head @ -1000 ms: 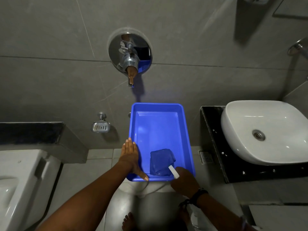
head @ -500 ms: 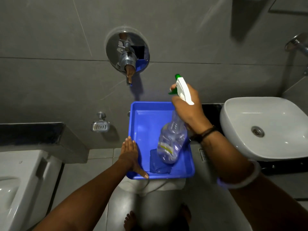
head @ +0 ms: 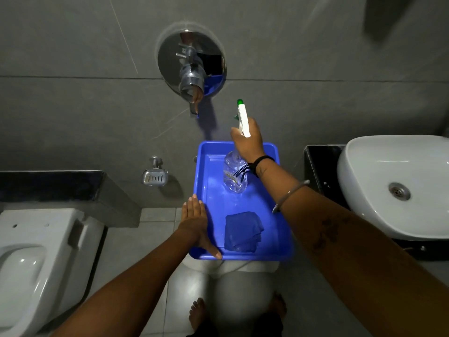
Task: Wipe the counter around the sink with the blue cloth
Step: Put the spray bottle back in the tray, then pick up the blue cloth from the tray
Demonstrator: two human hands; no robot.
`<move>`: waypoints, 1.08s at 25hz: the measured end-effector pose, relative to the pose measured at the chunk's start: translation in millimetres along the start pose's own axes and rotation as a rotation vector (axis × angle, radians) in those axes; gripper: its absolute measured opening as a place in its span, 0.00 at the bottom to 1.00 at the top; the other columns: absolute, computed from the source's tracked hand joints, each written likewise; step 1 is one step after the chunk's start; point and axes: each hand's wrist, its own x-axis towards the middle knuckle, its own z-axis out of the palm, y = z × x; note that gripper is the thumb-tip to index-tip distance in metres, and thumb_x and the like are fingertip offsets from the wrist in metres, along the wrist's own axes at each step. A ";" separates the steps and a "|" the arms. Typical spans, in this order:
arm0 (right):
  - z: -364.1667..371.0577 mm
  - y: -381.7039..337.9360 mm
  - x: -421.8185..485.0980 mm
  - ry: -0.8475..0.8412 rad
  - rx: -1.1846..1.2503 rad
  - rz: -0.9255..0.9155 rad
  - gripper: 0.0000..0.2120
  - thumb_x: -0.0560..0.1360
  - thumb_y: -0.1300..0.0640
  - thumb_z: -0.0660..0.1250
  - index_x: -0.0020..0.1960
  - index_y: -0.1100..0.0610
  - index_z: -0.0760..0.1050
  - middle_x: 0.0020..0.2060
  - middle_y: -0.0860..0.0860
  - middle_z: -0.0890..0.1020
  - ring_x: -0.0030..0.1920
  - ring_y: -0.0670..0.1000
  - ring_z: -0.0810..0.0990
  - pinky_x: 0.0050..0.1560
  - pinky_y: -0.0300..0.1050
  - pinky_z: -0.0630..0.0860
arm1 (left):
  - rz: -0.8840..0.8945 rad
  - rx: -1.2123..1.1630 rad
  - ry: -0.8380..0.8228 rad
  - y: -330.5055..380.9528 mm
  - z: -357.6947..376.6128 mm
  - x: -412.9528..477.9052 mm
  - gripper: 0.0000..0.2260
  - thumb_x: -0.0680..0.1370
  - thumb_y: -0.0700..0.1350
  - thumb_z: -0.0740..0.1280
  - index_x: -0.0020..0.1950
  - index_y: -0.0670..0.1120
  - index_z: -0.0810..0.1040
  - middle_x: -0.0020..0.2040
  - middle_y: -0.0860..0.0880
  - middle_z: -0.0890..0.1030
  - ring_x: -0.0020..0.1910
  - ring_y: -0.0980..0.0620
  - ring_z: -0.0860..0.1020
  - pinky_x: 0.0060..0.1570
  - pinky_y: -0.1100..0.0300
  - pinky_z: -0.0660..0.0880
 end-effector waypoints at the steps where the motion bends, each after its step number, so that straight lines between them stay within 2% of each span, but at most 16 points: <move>1: -3.3 2.6 -3.2 -0.023 0.006 0.014 0.18 0.72 0.64 0.67 0.60 0.65 0.71 0.51 0.61 0.74 0.47 0.55 0.73 0.53 0.52 0.74 | 0.003 0.009 -0.008 0.8 -2.0 -0.2 0.80 0.45 0.77 0.73 0.76 0.37 0.32 0.76 0.32 0.29 0.74 0.34 0.28 0.72 0.39 0.31; 3: -13.7 17.4 -21.0 -0.067 -0.030 0.033 0.27 0.72 0.58 0.71 0.68 0.61 0.66 0.61 0.59 0.72 0.59 0.55 0.73 0.62 0.47 0.71 | 0.006 -0.012 0.024 4.7 -5.3 -2.2 0.76 0.49 0.78 0.71 0.78 0.38 0.35 0.77 0.32 0.32 0.76 0.34 0.30 0.72 0.38 0.31; 5: -23.2 49.4 -53.5 -0.083 -0.135 0.084 0.34 0.71 0.55 0.73 0.72 0.60 0.62 0.68 0.58 0.67 0.68 0.54 0.68 0.65 0.43 0.66 | 0.029 -0.100 0.193 11.3 -3.9 -4.9 0.64 0.59 0.77 0.68 0.79 0.40 0.44 0.79 0.34 0.38 0.79 0.37 0.37 0.74 0.39 0.36; 7: -30.9 92.8 -90.4 -0.120 -0.318 0.226 0.32 0.70 0.58 0.72 0.69 0.63 0.64 0.67 0.62 0.68 0.68 0.60 0.69 0.67 0.47 0.66 | 0.071 -0.298 0.356 24.9 1.7 -5.3 0.45 0.70 0.69 0.68 0.76 0.41 0.61 0.78 0.36 0.57 0.78 0.39 0.56 0.75 0.42 0.53; 8: -33.7 112.4 -108.2 -0.163 -0.417 0.337 0.29 0.69 0.58 0.72 0.67 0.65 0.66 0.65 0.65 0.70 0.66 0.63 0.71 0.66 0.50 0.68 | 0.068 -0.477 0.369 34.4 4.4 -4.0 0.35 0.72 0.64 0.70 0.68 0.41 0.70 0.72 0.37 0.69 0.71 0.39 0.68 0.69 0.46 0.64; 9: -34.9 130.0 -123.7 -0.209 -0.496 0.445 0.28 0.69 0.57 0.73 0.64 0.66 0.68 0.63 0.66 0.72 0.64 0.64 0.72 0.64 0.53 0.70 | 0.012 -0.696 0.320 44.9 5.9 -3.1 0.25 0.73 0.59 0.72 0.59 0.41 0.75 0.61 0.39 0.77 0.60 0.40 0.76 0.60 0.49 0.72; 10: -34.9 143.7 -136.3 -0.246 -0.539 0.531 0.27 0.68 0.56 0.73 0.61 0.67 0.69 0.61 0.67 0.74 0.63 0.65 0.74 0.63 0.54 0.72 | -0.076 -0.914 0.226 55.1 6.6 -1.1 0.20 0.73 0.56 0.74 0.51 0.41 0.76 0.52 0.41 0.80 0.51 0.42 0.78 0.51 0.50 0.75; 11: -34.6 153.9 -144.2 -0.262 -0.535 0.582 0.26 0.68 0.55 0.74 0.59 0.67 0.71 0.60 0.66 0.76 0.62 0.64 0.75 0.61 0.55 0.73 | -0.172 -1.096 0.132 63.3 7.0 1.8 0.17 0.73 0.53 0.75 0.48 0.40 0.76 0.48 0.41 0.81 0.46 0.43 0.79 0.47 0.51 0.77; 12: -34.3 159.6 -148.6 -0.250 -0.501 0.612 0.24 0.68 0.56 0.74 0.57 0.68 0.72 0.59 0.66 0.78 0.60 0.63 0.77 0.59 0.54 0.74 | -0.256 -1.222 0.066 69.0 8.2 4.7 0.16 0.73 0.49 0.76 0.48 0.38 0.78 0.48 0.40 0.82 0.45 0.43 0.81 0.46 0.51 0.78; 15: -33.9 165.0 -150.4 -0.219 -0.392 0.673 0.17 0.68 0.61 0.74 0.52 0.69 0.75 0.53 0.64 0.81 0.55 0.60 0.80 0.52 0.50 0.74 | -0.386 -1.393 -0.003 73.4 11.0 11.0 0.14 0.72 0.43 0.77 0.48 0.36 0.78 0.47 0.39 0.82 0.40 0.44 0.80 0.39 0.55 0.77; 17: -36.2 162.4 -151.7 -0.185 -0.286 0.737 0.08 0.67 0.66 0.74 0.39 0.66 0.74 0.44 0.61 0.78 0.47 0.54 0.78 0.44 0.49 0.71 | -0.386 -1.475 -0.051 73.1 10.4 7.0 0.14 0.71 0.42 0.78 0.49 0.36 0.79 0.47 0.38 0.83 0.39 0.44 0.80 0.37 0.56 0.77; 19: -42.7 156.4 -152.8 -0.133 -0.113 0.790 0.12 0.66 0.70 0.74 0.32 0.63 0.71 0.39 0.58 0.75 0.42 0.52 0.75 0.38 0.46 0.71 | -0.304 -1.525 -0.075 73.8 5.7 -0.4 0.14 0.71 0.43 0.77 0.49 0.36 0.78 0.48 0.37 0.84 0.39 0.44 0.80 0.38 0.54 0.79; 21: -56.8 145.6 -155.6 -0.110 0.068 0.802 0.09 0.66 0.69 0.74 0.38 0.63 0.75 0.39 0.57 0.78 0.39 0.53 0.78 0.31 0.42 0.74 | -0.149 -1.621 -0.133 75.0 -3.0 -8.6 0.18 0.74 0.46 0.75 0.54 0.33 0.79 0.53 0.36 0.85 0.46 0.42 0.83 0.50 0.48 0.80; 23: -74.8 132.9 -157.9 -0.129 0.192 0.769 0.07 0.68 0.66 0.74 0.43 0.61 0.77 0.39 0.58 0.80 0.35 0.54 0.80 0.26 0.40 0.72 | 0.036 -1.732 -0.294 75.1 -11.6 -14.0 0.17 0.77 0.48 0.72 0.59 0.36 0.81 0.56 0.38 0.84 0.55 0.40 0.83 0.57 0.46 0.80; 25: -94.8 123.9 -161.3 -0.126 0.225 0.678 0.06 0.69 0.67 0.73 0.39 0.59 0.77 0.35 0.56 0.81 0.28 0.47 0.81 0.23 0.36 0.71 | 0.162 -1.737 -0.439 81.9 -19.9 -16.0 0.14 0.77 0.46 0.71 0.60 0.41 0.82 0.59 0.39 0.84 0.58 0.41 0.82 0.57 0.47 0.80; 27: -120.7 119.6 -168.4 -0.142 0.190 0.621 0.05 0.71 0.67 0.71 0.40 0.59 0.77 0.34 0.52 0.81 0.26 0.43 0.80 0.22 0.35 0.74 | 0.157 -1.744 -0.495 104.3 -23.3 -21.4 0.13 0.76 0.43 0.70 0.59 0.40 0.82 0.58 0.39 0.84 0.56 0.42 0.83 0.55 0.47 0.81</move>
